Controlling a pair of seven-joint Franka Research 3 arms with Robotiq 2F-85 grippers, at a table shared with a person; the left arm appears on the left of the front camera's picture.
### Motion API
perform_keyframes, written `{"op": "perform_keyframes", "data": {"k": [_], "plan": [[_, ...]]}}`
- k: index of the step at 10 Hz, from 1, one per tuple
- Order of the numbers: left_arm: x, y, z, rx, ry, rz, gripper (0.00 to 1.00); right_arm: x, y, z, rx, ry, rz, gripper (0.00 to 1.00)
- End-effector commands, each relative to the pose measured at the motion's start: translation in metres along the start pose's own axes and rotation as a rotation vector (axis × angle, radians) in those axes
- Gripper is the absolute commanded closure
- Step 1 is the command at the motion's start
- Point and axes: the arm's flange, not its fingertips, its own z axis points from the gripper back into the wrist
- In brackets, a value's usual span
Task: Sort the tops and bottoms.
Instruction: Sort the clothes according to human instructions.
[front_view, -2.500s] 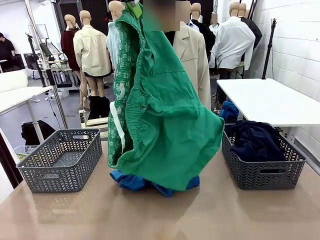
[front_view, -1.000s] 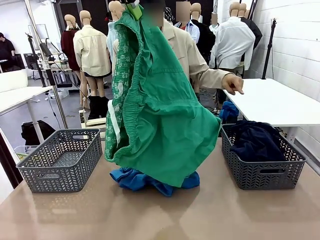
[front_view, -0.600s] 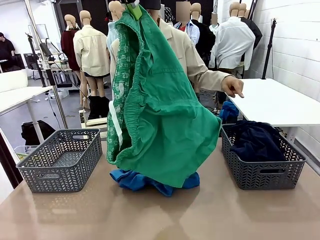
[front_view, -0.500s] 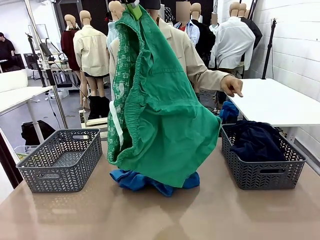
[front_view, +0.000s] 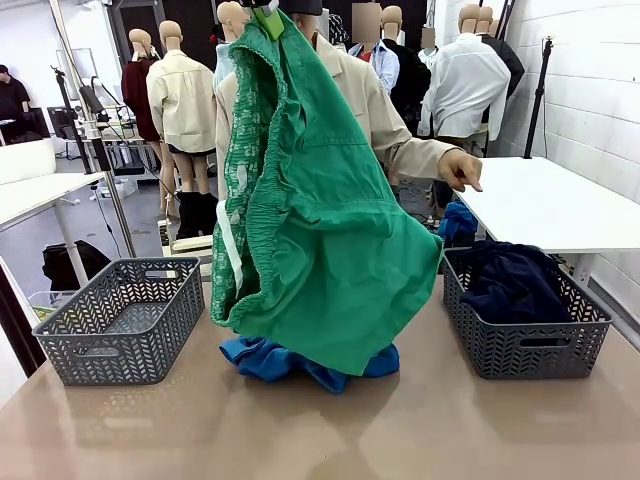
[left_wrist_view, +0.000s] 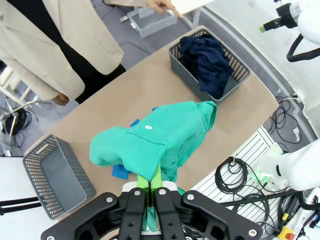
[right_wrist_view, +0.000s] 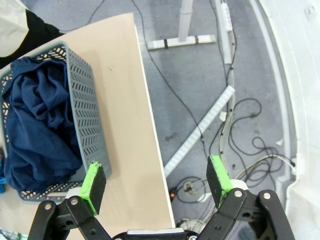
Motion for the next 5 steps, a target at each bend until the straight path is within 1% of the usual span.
{"op": "perform_keyframes", "data": {"k": [1, 2, 3, 4, 5], "plan": [[0.0, 0.0, 0.0, 0.0, 0.0, 0.0, 1.0, -0.001, 0.002, 0.001, -0.016, 0.011, -0.009, 0.0], [0.029, -0.009, -0.004, 0.014, -0.046, -0.004, 1.0, -0.001, 0.002, 0.001, -0.016, 0.011, -0.009, 0.0], [0.06, -0.016, -0.003, 0.001, -0.115, -0.024, 1.0, -0.001, 0.002, 0.001, -0.016, 0.011, -0.009, 0.0], [0.096, -0.023, -0.001, -0.052, -0.167, -0.068, 1.0, -0.001, 0.002, 0.001, -0.016, 0.011, -0.009, 0.0], [0.128, -0.031, 0.001, -0.073, -0.219, -0.096, 1.0, -0.001, 0.002, 0.001, -0.016, 0.011, -0.009, 0.0]]}}
